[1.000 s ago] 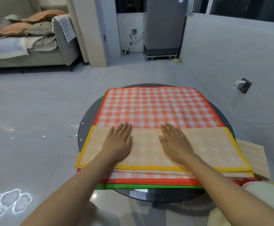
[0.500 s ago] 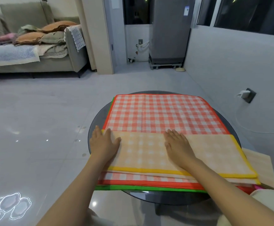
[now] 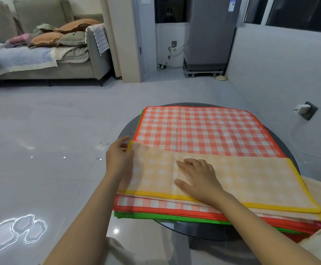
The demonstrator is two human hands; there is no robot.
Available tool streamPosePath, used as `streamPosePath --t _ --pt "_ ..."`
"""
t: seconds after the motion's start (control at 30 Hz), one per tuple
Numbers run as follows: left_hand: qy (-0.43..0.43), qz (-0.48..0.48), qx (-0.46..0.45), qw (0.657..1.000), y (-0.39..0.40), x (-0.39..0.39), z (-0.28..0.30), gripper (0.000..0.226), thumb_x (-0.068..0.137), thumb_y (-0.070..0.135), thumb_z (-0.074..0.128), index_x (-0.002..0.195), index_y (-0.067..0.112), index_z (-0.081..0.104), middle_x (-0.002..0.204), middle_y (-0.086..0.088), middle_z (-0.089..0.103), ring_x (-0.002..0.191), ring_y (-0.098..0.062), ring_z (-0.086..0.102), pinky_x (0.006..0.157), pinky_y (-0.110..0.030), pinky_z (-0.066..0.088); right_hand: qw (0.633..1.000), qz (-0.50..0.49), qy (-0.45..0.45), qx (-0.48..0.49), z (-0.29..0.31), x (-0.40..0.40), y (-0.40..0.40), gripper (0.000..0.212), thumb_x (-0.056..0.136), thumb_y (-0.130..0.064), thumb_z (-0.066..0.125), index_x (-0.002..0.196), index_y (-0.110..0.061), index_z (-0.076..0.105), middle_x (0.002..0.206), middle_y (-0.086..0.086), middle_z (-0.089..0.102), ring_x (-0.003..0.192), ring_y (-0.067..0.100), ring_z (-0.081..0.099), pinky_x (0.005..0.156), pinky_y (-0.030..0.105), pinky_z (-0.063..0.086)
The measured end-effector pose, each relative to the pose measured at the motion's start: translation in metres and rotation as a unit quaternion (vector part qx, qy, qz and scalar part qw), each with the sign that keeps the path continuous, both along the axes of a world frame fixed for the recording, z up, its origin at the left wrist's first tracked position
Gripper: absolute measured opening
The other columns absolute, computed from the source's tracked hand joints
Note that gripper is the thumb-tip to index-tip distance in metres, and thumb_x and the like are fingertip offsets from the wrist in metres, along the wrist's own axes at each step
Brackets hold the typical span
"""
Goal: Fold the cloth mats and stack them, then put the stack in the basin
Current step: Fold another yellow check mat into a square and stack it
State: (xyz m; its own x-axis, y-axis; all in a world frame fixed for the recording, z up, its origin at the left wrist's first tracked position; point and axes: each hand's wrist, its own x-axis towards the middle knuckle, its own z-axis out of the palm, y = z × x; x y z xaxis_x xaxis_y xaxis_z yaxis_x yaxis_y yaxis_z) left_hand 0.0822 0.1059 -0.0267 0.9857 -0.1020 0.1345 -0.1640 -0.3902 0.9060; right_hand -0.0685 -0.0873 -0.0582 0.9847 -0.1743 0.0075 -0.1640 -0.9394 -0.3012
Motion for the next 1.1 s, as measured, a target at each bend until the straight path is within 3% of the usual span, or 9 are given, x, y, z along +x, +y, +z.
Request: streamPosePath --t 0.13,0.3,0.4,0.57,0.67,0.77,0.87,0.97,1.1 --pt "0.048 -0.009 -0.042 0.998 0.004 0.002 0.005 0.05 0.081 0.007 0.066 0.126 0.025 0.054 0.112 -0.002 0.057 0.083 -0.015 0.063 0.067 -0.03 0.055 1.0 -0.003 0.002 -0.01 -0.001 0.0 0.0 0.065 0.088 -0.066 0.034 0.145 -0.039 0.021 0.151 -0.011 0.022 0.138 0.014 0.015 0.112 0.035 0.011" --pt "0.179 -0.064 0.038 0.981 0.022 0.015 0.024 0.026 0.076 0.019 0.076 0.099 0.009 0.069 0.088 -0.007 0.069 0.07 -0.019 0.063 0.066 -0.03 0.054 1.0 -0.005 0.018 0.008 0.002 0.001 0.0 0.072 0.082 -0.07 0.04 0.145 -0.04 0.021 0.152 -0.01 0.021 0.138 0.016 0.014 0.111 0.037 0.012" --pt "0.201 -0.102 0.016 0.974 0.027 0.015 0.036 0.019 0.076 0.02 0.077 0.087 0.005 0.07 0.079 -0.009 0.068 0.064 -0.02 0.063 0.059 -0.026 0.053 0.999 0.003 0.05 0.012 0.007 0.002 -0.001 0.08 0.079 -0.073 0.043 0.146 -0.04 0.017 0.154 -0.008 0.015 0.14 0.018 0.011 0.112 0.039 0.012" --pt "0.217 -0.133 -0.055 0.965 0.017 0.007 0.053 0.029 0.077 0.021 0.075 0.098 0.001 0.07 0.09 -0.014 0.072 0.073 -0.024 0.067 0.076 -0.034 0.055 0.997 0.016 0.075 0.006 0.011 0.001 0.0 0.085 0.079 -0.074 0.042 0.148 -0.036 0.011 0.157 -0.005 0.009 0.142 0.023 0.006 0.114 0.041 0.009" --pt "0.231 -0.162 -0.102 0.954 0.005 -0.003 0.065 0.033 0.081 0.022 0.071 0.104 0.0 0.068 0.095 -0.017 0.071 0.077 -0.028 0.067 0.073 -0.035 0.057 0.997 0.027 0.077 0.006 0.014 -0.003 0.0 0.081 0.083 -0.07 0.04 0.149 -0.032 0.012 0.158 -0.004 0.01 0.144 0.023 0.006 0.115 0.042 0.008" --pt "0.237 -0.176 -0.148 0.944 -0.013 -0.016 0.071 0.029 0.082 0.027 0.069 0.096 0.002 0.066 0.085 -0.015 0.067 0.069 -0.026 0.063 0.06 -0.028 0.055 0.994 -0.01 0.034 0.105 0.025 -0.015 -0.008 0.066 0.09 -0.056 0.044 0.147 -0.03 0.024 0.154 -0.007 0.024 0.142 0.017 0.014 0.114 0.039 0.013" --pt "0.259 -0.214 -0.174 0.926 -0.037 -0.031 0.074 0.045 0.071 0.039 0.078 0.093 0.002 0.065 0.089 -0.015 0.055 0.077 -0.025 0.047 0.064 -0.032 0.04 0.963 -0.065 -0.031 0.258 0.038 -0.031 -0.026 0.052 0.091 -0.045 0.05 0.14 -0.033 0.038 0.141 -0.009 0.038 0.133 0.012 0.031 0.11 0.033 0.028" --pt "0.259 -0.231 -0.189 0.919 -0.068 -0.048 0.074 0.026 0.084 0.029 0.067 0.074 0.007 0.059 0.05 -0.001 0.052 0.048 -0.011 0.048 0.048 -0.018 0.041 0.946 -0.079 -0.085 0.304 0.047 -0.043 -0.049 0.036 0.091 -0.038 0.054 0.127 -0.036 0.05 0.122 -0.012 0.055 0.107 0.003 0.052 0.085 0.015 0.042" --pt "0.25 -0.253 -0.193 0.914 -0.107 -0.074 0.067 0.02 0.084 0.024 0.067 0.083 0.005 0.062 0.049 0.005 0.054 0.041 -0.005 0.049 0.04 -0.015 0.041 0.9 -0.128 -0.134 0.394 0.058 -0.059 -0.075 0.025 0.094 -0.032 0.05 0.118 -0.028 0.059 0.1 -0.005 0.065 0.086 0.01 0.062 0.077 0.024 0.05"
